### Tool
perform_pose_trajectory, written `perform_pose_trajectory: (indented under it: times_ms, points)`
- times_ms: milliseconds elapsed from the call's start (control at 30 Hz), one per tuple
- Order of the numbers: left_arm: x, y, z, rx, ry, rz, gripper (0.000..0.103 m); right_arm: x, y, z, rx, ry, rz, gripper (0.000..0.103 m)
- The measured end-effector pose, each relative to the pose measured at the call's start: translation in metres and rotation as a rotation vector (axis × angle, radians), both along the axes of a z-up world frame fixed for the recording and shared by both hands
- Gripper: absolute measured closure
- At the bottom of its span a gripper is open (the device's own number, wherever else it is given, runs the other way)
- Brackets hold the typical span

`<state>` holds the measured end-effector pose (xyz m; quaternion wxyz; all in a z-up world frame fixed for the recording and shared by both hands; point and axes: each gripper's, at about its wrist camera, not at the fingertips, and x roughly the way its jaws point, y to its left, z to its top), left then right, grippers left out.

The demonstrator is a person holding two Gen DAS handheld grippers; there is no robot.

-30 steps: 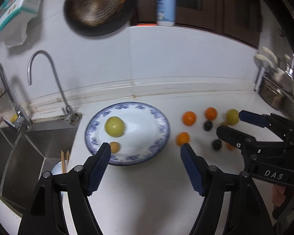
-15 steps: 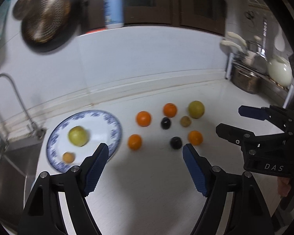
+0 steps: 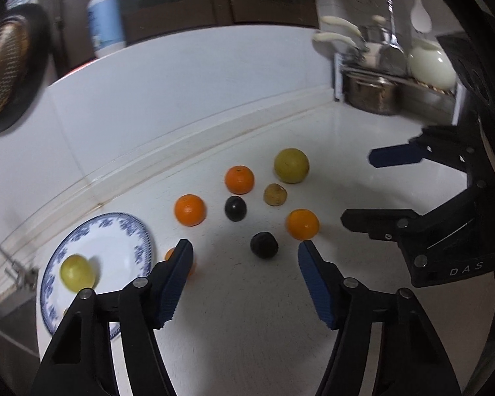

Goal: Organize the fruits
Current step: 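Move both open tools back toward the remaining fruit cluster, then grasp the dark plum with the left tool while the right tool grasps an orange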

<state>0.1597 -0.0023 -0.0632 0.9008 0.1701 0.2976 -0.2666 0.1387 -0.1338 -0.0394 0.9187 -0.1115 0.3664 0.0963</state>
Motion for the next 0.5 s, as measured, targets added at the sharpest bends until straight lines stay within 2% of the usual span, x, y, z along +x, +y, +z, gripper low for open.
perform_pose_trajectory:
  times_ms: [67, 167, 333, 500]
  points:
    - [0.007, -0.004, -0.004, 0.014, 0.006, -0.029, 0.042, 0.006, 0.001, -0.006, -0.013, 0.016, 0.028, 0.029]
    - [0.016, -0.009, -0.01, 0.033, 0.025, -0.077, 0.047, 0.017, 0.003, -0.016, -0.022, 0.052, 0.064, 0.037]
    - [0.03, -0.016, -0.022, 0.059, 0.071, -0.15, 0.054, 0.031, 0.004, -0.031, -0.023, 0.099, 0.113, 0.043]
    - [0.042, -0.02, -0.032, 0.086, 0.113, -0.203, 0.057, 0.042, 0.006, -0.045, -0.018, 0.134, 0.153, 0.049]
